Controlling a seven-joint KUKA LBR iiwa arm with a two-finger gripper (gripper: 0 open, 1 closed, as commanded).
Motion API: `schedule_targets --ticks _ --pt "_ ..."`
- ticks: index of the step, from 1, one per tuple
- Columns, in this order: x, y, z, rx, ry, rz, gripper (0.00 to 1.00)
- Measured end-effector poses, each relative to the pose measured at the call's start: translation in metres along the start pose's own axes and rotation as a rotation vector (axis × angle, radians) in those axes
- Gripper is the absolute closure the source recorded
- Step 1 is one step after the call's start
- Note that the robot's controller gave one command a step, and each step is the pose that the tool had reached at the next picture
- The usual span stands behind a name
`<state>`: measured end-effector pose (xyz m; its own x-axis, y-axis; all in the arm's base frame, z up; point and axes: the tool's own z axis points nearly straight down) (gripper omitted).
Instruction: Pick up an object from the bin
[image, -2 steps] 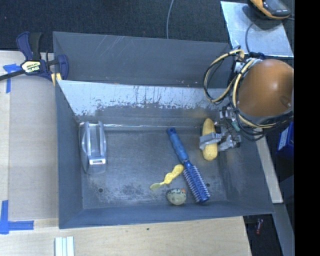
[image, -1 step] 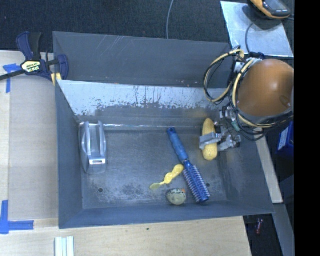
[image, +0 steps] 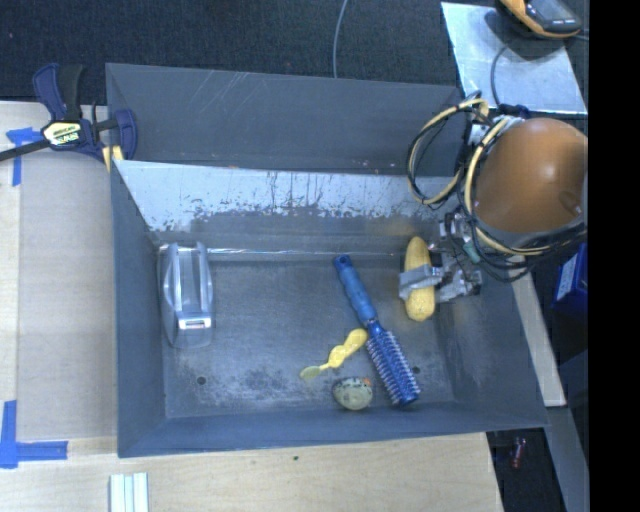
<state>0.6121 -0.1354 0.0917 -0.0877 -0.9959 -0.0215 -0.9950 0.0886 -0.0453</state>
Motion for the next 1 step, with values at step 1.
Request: schedule_targets --ticks 1 --pt "0.0 0.0 -0.0001 0.0 0.0 0.0 1.0"
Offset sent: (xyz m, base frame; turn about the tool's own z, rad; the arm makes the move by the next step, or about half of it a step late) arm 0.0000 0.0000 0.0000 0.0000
